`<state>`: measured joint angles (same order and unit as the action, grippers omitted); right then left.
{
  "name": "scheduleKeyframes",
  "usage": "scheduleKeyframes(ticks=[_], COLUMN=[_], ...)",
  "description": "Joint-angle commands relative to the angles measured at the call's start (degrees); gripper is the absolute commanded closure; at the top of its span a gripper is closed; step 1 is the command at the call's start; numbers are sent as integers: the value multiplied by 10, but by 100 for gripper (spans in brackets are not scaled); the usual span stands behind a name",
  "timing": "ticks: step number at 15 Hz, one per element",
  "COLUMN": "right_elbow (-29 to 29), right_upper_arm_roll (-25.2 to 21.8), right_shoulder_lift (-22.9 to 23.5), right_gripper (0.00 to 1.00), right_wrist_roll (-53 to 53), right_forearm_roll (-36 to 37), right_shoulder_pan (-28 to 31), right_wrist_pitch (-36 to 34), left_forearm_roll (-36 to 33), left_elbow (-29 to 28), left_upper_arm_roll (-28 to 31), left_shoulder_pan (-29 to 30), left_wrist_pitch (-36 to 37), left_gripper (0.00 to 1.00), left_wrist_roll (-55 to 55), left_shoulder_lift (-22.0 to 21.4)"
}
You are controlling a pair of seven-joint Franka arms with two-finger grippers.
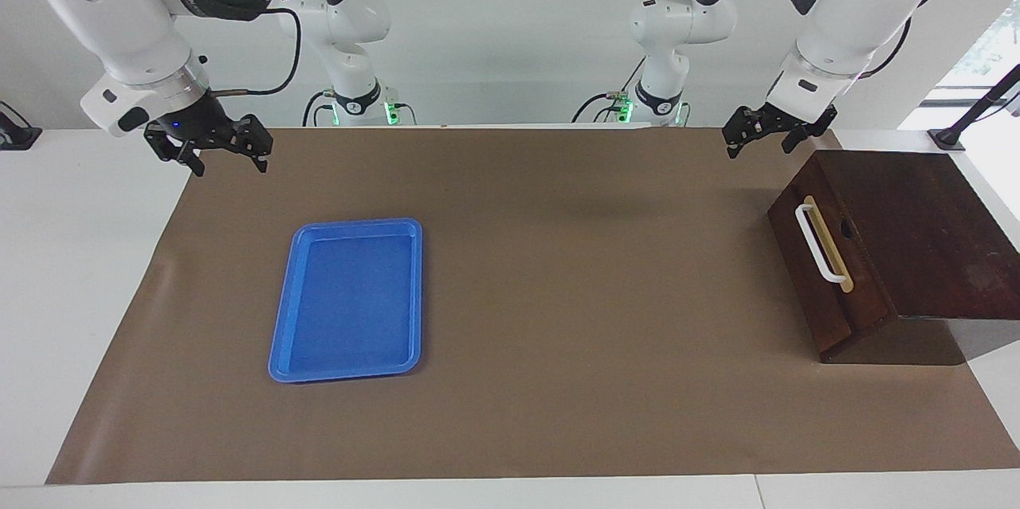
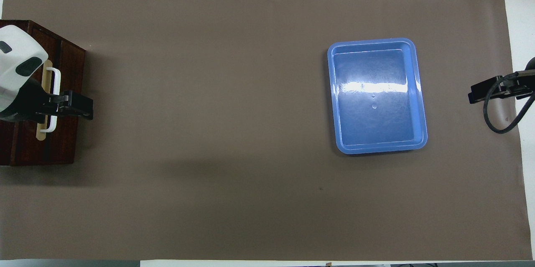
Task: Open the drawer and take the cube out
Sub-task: 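Hook the drawer handle with the left gripper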
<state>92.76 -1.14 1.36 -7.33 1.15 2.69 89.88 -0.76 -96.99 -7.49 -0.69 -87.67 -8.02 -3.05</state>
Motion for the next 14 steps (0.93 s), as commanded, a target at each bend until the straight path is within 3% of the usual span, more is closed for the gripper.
scheduleKeyframes(ticks=[1,5,10,14], right_elbow=[4,4,4,4], right_upper_arm_roll=[3,3,3,3], right_shoulder_lift=[-5,-5,-5,-5], right_gripper=[0,0,0,0], right_wrist_roll=[5,6,5,4], right_forearm_roll=[8,8,8,6], right_shoulder_pan=[2,2,2,3], right_wrist_pitch=[7,7,7,5], left_forearm_roll=[9,-25,-127,-185], left_elbow=[-1,-40,-161,-190], left_upper_arm_roll=[4,4,4,4], left_shoulder_pan=[1,0,10,27], left_wrist_pitch=[0,-70,-252,-350], left_gripper=[0,0,0,0], left_wrist_roll=[10,75,115,118], left_shoulder_lift=[-6,-7,-2,44])
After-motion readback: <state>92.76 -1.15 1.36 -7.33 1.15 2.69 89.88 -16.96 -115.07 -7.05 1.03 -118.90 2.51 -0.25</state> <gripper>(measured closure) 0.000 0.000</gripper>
